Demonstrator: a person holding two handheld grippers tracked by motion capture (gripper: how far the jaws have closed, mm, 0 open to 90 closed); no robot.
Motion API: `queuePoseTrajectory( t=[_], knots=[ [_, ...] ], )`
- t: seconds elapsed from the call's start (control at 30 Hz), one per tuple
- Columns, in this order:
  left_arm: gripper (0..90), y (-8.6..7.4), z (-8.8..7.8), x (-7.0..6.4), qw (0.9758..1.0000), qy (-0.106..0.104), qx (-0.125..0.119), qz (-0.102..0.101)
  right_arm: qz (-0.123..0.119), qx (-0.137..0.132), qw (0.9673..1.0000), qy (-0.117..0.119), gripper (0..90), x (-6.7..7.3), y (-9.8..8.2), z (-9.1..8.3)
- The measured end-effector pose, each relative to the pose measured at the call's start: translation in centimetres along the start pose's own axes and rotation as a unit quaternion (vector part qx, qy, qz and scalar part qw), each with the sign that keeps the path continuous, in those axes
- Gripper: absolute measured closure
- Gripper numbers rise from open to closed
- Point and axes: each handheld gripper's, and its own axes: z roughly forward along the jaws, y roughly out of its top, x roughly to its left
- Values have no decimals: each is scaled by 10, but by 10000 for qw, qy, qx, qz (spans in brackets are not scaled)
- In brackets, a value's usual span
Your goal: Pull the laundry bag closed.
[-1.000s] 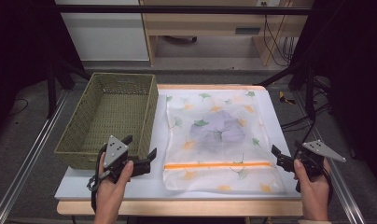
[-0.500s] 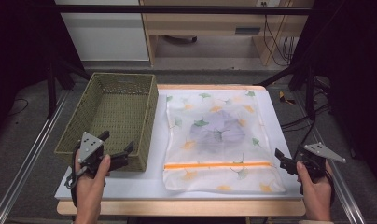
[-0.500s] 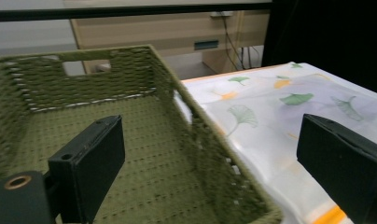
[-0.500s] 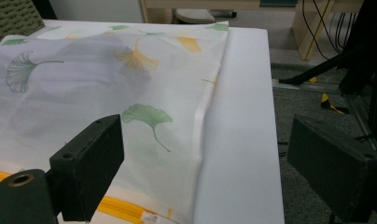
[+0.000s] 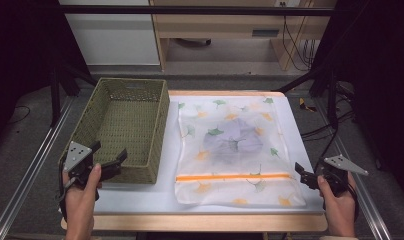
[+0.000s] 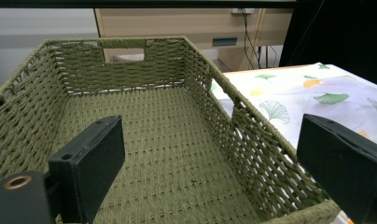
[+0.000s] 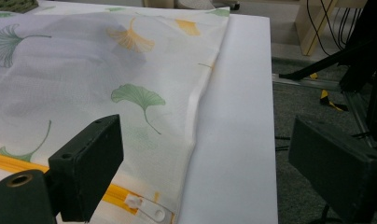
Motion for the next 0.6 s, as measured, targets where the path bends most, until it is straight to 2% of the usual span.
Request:
queuePoseTrajectory(
  t=[0.07,0.37,0.43,0.47,0.5,0.6],
  knots=[
    [77,0,0,3,9999,5,110,22,-98,56,9999,-12,101,-1,-3,1],
    [77,-3,-1,10,9985,198,468,220,-247,392,9989,87,112,-5,-11,5],
    [77,-3,-1,12,9982,216,515,223,-334,533,9979,135,118,-4,-13,7],
    [77,-3,-1,13,9981,208,539,215,-298,631,9974,156,118,-3,-13,7],
    [77,-4,-1,13,9980,205,559,206,-362,670,9970,130,119,-3,-14,9],
    [77,-5,1,13,9976,171,628,231,-348,728,9967,126,121,-3,-14,9]
  ],
)
